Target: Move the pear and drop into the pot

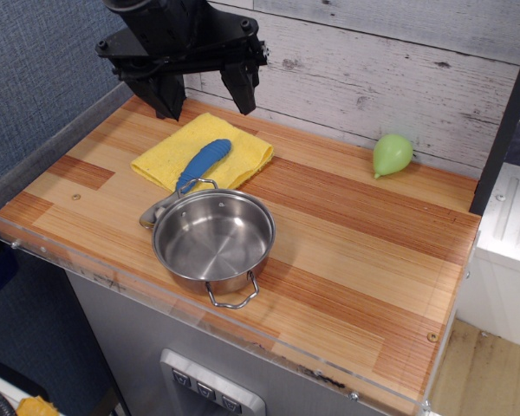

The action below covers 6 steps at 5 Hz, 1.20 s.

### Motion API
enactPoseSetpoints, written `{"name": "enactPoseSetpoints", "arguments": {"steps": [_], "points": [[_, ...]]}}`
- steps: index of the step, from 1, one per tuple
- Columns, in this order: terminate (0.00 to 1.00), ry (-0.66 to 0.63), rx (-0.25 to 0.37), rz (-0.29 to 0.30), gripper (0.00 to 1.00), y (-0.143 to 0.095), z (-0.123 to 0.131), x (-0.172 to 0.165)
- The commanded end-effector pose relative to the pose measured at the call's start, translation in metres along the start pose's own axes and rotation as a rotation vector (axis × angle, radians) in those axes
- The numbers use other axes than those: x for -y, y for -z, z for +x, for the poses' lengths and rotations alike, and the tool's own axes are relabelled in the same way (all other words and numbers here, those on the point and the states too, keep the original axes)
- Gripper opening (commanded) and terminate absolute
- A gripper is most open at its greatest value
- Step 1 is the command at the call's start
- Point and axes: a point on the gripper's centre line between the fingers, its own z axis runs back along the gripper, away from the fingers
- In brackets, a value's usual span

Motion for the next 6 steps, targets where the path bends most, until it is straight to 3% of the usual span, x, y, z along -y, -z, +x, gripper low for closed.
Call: {"name": "enactPoseSetpoints", "arguments": {"steps": [1,3,4,6], "points": [[0.0,0.0,0.0,0.0,1.0,0.0,0.0,0.0],[0.0,0.044,0.029,-0.032,1.0,0.013,0.047,0.041],[0.0,0.09,0.051,-0.069,1.0,0.027,0.058,0.055],[0.0,0.277,0.089,-0.119,1.0,0.066,0.052,0.057]]}}
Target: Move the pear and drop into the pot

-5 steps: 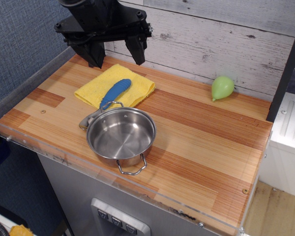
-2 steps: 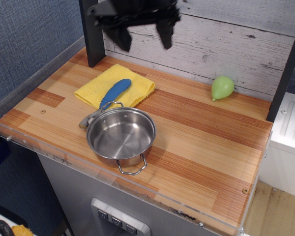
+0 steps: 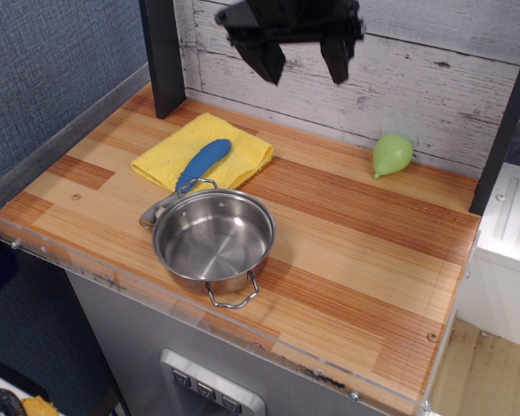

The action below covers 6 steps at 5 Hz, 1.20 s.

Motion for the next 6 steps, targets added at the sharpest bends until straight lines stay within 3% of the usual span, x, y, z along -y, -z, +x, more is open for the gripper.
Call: {"name": "enactPoseSetpoints", "arguments": {"steps": [1,2,3,6], "points": [[0.0,0.121,0.019,0.0,1.0,0.032,0.005,0.0],[0.0,0.116,0.018,0.004,1.0,0.057,0.002,0.005],[0.0,0.122,0.006,-0.03,1.0,0.078,0.001,0.016],[0.0,0.13,-0.013,-0.066,1.0,0.113,-0.001,0.027]]}}
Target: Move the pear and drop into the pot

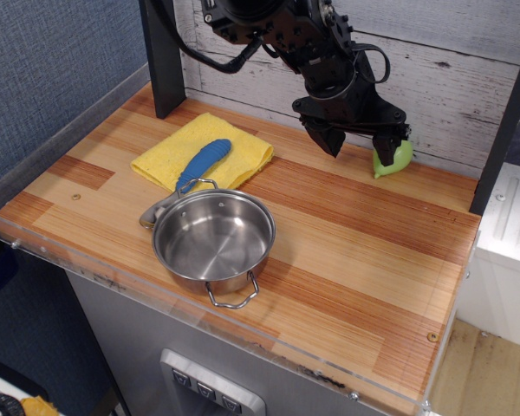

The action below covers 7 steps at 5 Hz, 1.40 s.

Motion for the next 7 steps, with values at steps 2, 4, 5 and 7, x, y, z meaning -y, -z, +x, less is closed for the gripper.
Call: {"name": "enactPoseSetpoints", "arguments": {"steps": [2,4,5,7], "points": [[0.0,0.042,0.036,-0.025,1.0,0.006,0.012,0.017],[0.0,0.062,0.033,-0.023,0.0,0.011,0.012,0.021],[0.0,0.052,0.044,-0.001,0.0,0.009,0.012,0.019],[0.0,0.03,0.039,0.014,0.0,-0.004,0.013,0.015]]}}
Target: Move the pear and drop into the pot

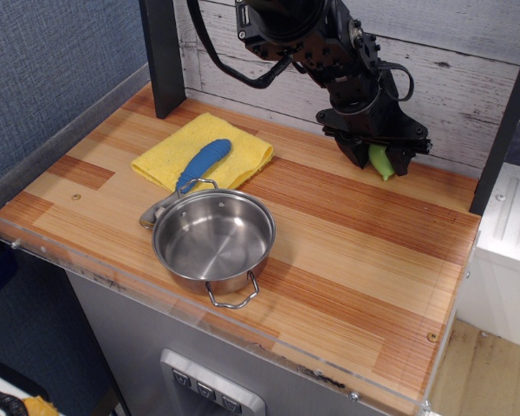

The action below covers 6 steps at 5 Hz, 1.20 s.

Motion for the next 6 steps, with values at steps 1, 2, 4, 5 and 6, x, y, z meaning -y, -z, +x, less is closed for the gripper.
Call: {"name": "enactPoseSetpoints", "arguments": {"steps": [1,2,4,5,6], "points": [[0.0,-0.032,0.026,0.009,0.0,-0.036,0.013,0.0],[0.0,-0.057,0.057,-0.022,0.0,-0.068,0.019,0.001],[0.0,-0.104,0.084,-0.063,0.0,-0.145,-0.001,-0.004],[0.0,-0.106,0.076,-0.061,0.0,-0.167,-0.026,-0.014],[0.0,-0.095,0.042,-0.054,0.0,-0.179,-0.05,-0.022]]}}
